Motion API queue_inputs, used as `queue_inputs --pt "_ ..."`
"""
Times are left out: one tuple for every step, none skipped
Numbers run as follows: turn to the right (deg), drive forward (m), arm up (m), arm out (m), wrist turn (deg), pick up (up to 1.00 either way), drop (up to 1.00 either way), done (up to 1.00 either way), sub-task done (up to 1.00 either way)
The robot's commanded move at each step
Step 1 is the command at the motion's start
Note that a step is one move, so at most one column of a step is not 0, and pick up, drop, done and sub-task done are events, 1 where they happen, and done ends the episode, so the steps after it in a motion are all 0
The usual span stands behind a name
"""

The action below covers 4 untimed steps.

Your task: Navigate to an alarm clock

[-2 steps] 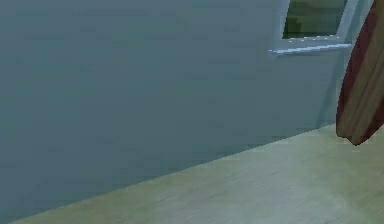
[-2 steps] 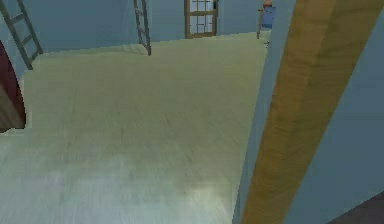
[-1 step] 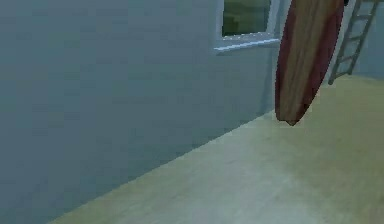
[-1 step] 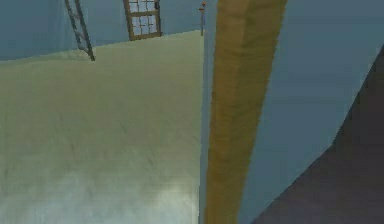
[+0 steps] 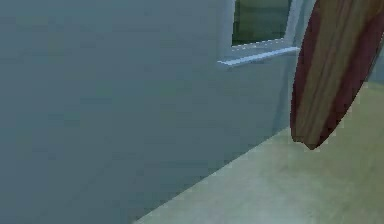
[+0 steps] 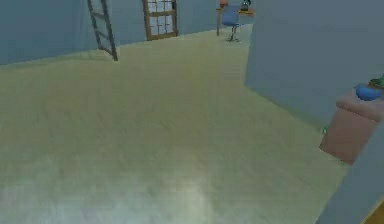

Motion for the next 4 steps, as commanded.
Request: queue_inputs --pt "45.0 0.0 0.0 0.0 0.0 0.0 0.0 0.0 0.0" --pt "45.0 0.0 0.0 0.0 0.0 0.0 0.0 0.0 0.0" --pt "6.0 0.0 0.0 0.0 0.0 0.0 0.0 0.0 0.0" --pt "0.0 1.0 0.0 0.0 0.0 0.0 0.0 0.0 0.0"
